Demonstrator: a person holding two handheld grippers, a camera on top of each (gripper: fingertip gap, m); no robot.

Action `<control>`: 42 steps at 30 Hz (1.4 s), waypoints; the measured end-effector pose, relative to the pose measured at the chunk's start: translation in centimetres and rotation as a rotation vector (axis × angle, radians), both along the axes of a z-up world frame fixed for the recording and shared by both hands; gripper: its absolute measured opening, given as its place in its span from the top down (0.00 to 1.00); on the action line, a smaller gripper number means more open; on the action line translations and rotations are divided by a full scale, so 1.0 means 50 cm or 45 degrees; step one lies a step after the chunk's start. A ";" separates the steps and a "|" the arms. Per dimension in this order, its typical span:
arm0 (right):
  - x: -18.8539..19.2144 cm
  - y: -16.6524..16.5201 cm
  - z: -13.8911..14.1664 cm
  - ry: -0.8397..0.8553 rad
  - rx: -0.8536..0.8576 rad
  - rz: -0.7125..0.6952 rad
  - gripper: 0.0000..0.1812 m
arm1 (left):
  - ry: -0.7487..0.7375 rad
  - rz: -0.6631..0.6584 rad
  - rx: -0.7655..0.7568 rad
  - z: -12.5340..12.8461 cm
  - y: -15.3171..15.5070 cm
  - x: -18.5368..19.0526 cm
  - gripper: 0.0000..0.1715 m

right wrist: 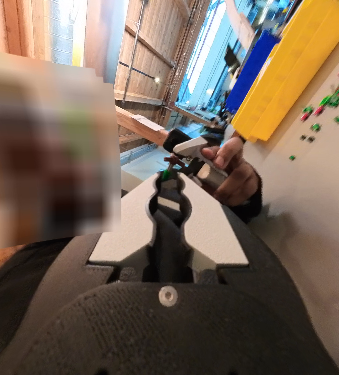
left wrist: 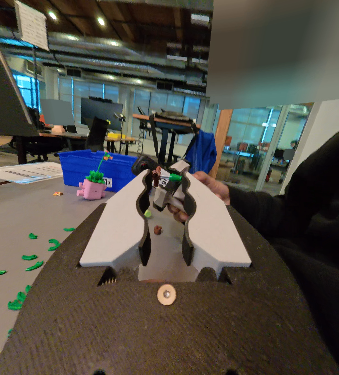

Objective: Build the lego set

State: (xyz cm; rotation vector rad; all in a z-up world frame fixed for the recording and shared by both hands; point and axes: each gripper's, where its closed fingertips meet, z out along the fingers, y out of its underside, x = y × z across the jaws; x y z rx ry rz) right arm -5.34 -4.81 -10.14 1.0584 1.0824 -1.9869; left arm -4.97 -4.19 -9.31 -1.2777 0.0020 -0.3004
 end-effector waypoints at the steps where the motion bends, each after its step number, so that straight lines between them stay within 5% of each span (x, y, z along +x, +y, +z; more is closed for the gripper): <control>1: -0.003 0.006 0.004 0.065 0.054 -0.058 0.89 | -0.044 -0.006 0.047 0.012 -0.007 -0.005 0.85; 7: -0.021 0.000 0.040 0.686 0.673 -0.539 0.74 | -0.318 -0.125 0.274 0.059 -0.038 -0.023 0.85; 11: -0.018 -0.034 0.045 0.925 1.016 -0.638 0.77 | -0.441 -0.194 0.360 0.073 -0.046 -0.028 0.85; 17: -0.007 -0.051 0.049 0.874 0.958 -0.531 0.78 | -0.401 -0.225 0.283 0.060 -0.031 -0.011 0.85; 27: -0.013 -0.027 0.040 0.843 0.991 -0.568 0.99 | -0.389 -0.321 0.253 0.056 -0.029 0.010 0.84; 42: -0.016 -0.016 0.036 0.839 1.052 -0.566 0.99 | -0.330 -0.224 0.234 0.053 -0.022 0.003 0.85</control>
